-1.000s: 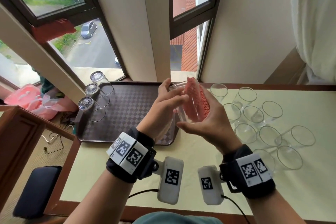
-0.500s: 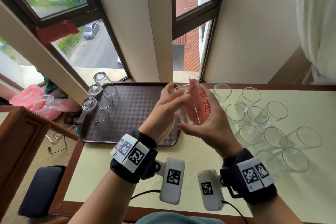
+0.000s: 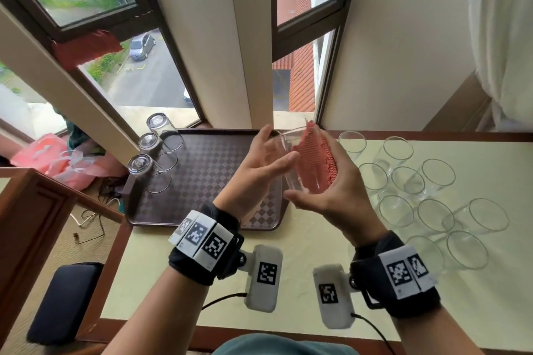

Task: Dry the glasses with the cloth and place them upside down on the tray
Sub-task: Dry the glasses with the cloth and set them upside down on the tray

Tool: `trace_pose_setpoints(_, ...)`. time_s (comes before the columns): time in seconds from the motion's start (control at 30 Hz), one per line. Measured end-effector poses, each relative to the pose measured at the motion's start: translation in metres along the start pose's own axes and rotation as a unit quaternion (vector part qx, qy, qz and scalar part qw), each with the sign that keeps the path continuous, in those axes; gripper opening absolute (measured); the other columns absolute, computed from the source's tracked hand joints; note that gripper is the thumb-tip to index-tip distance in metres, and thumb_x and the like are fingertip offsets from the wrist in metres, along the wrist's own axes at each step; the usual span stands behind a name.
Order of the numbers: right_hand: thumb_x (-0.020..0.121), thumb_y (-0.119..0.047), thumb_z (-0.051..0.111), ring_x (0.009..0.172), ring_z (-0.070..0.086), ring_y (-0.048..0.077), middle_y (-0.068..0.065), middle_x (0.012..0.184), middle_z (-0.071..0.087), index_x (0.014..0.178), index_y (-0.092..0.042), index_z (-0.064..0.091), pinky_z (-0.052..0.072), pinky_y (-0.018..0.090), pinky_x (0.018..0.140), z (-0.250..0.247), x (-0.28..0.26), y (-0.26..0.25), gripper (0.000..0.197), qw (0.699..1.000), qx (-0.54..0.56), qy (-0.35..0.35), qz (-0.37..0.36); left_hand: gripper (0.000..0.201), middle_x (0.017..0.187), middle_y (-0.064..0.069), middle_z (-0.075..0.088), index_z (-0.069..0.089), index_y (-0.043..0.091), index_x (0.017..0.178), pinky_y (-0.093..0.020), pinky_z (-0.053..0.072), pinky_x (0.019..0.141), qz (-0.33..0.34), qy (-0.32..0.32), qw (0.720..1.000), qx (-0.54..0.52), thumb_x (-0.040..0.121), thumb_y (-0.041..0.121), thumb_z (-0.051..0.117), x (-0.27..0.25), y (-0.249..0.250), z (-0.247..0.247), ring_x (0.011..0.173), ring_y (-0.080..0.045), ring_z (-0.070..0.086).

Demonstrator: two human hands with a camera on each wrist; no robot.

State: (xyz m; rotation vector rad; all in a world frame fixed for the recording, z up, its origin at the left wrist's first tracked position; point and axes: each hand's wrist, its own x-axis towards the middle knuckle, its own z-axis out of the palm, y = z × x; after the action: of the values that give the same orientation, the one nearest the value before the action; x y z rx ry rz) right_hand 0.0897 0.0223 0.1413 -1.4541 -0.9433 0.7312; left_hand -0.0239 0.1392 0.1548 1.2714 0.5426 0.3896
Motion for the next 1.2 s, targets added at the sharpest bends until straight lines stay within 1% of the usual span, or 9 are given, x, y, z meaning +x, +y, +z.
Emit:
trace_pose_setpoints(0.17,0.064,-0.021,0.094,0.125,0.059,0.012,-0.001,0.136,0.059,0.150,-0.019,0.037,0.054,0.036,0.100,0.006,-0.001,0.002,0.103,0.999,0.010,-0.033,0.009,0.099,0.145,-0.012,0.051,0.010,0.015,0.155,-0.014,0.054,0.073,-0.020,0.036,0.999,-0.022,0.076,0.030,0.068,0.003,-0.004,0.015,0.120,-0.014,0.058)
trace_pose_setpoints(0.37,0.061,-0.021,0.087,0.114,0.064,0.031,0.011,0.119,0.067,0.134,-0.015,0.054,0.056,0.037,0.091,-0.007,-0.002,-0.007,0.081,0.971,0.209,-0.106,0.053,0.115,0.144,-0.018,0.049,0.023,0.005,0.152,-0.041,0.050,0.105,0.002,0.018,0.998,-0.060,0.069,0.058,0.082,0.001,0.002,0.013,0.124,-0.020,0.058)
trace_pose_setpoints(0.5,0.063,-0.017,0.094,0.116,0.064,0.012,-0.004,0.123,0.066,0.144,-0.017,0.046,0.056,0.029,0.092,-0.005,0.003,-0.010,0.094,0.998,0.047,-0.042,0.012,0.072,0.130,-0.003,0.060,0.014,0.009,0.153,-0.024,0.054,0.095,0.005,0.034,0.998,-0.051,0.098,0.023,0.058,0.002,-0.001,0.009,0.112,-0.004,0.065)
trace_pose_setpoints(0.6,0.063,-0.024,0.094,0.123,0.059,0.006,-0.005,0.134,0.060,0.150,-0.019,0.036,0.053,0.027,0.098,0.003,0.002,-0.006,0.105,0.998,-0.045,-0.020,-0.033,0.083,0.127,0.002,0.057,0.014,0.014,0.151,-0.020,0.056,0.084,0.009,0.031,0.999,-0.036,0.084,0.019,0.063,-0.002,0.001,0.015,0.102,0.002,0.066)
trace_pose_setpoints(0.83,0.066,-0.018,0.080,0.111,0.064,0.033,0.017,0.119,0.065,0.135,-0.006,0.051,0.055,0.040,0.089,-0.002,-0.004,0.005,0.076,0.961,0.246,-0.096,0.083,0.091,0.134,-0.013,0.055,0.030,0.009,0.149,-0.030,0.057,0.085,-0.010,0.024,0.997,-0.076,0.078,0.043,0.077,-0.001,-0.009,0.014,0.112,-0.019,0.064)
trace_pose_setpoints(0.97,0.066,-0.015,0.089,0.115,0.065,0.018,0.005,0.123,0.067,0.140,-0.014,0.049,0.055,0.031,0.091,0.001,-0.004,-0.004,0.084,0.993,0.103,-0.041,0.031,0.099,0.142,-0.007,0.052,0.015,0.010,0.155,-0.032,0.053,0.100,-0.018,0.045,0.997,-0.068,0.080,0.029,0.076,-0.002,-0.004,0.009,0.124,-0.016,0.059)
trace_pose_setpoints(1.07,0.066,-0.015,0.092,0.124,0.058,0.004,-0.005,0.135,0.059,0.150,-0.013,0.036,0.051,0.024,0.098,0.006,-0.003,-0.007,0.101,0.998,-0.017,-0.022,-0.051,0.079,0.114,0.007,0.060,0.012,0.012,0.153,-0.017,0.057,0.077,0.004,0.024,0.998,-0.053,0.094,0.006,0.064,-0.003,-0.001,0.014,0.094,0.007,0.068)
trace_pose_setpoints(1.13,0.066,-0.015,0.093,0.125,0.059,0.011,-0.001,0.134,0.061,0.150,-0.015,0.038,0.052,0.031,0.100,0.006,-0.002,-0.007,0.100,0.998,0.018,-0.043,-0.046,0.069,0.101,0.013,0.063,0.018,0.010,0.151,-0.012,0.054,0.067,0.019,0.025,0.998,-0.058,0.095,0.001,0.058,-0.005,0.001,0.016,0.082,0.010,0.068)
trace_pose_setpoints(1.2,0.065,-0.016,0.090,0.116,0.065,0.018,0.003,0.124,0.066,0.142,-0.017,0.047,0.056,0.036,0.093,0.005,-0.001,-0.010,0.088,0.991,0.111,-0.069,-0.011,0.064,0.110,0.004,0.065,0.026,0.007,0.148,-0.021,0.056,0.077,0.018,0.033,0.996,-0.080,0.095,0.012,0.062,-0.004,0.003,0.014,0.094,-0.001,0.070)
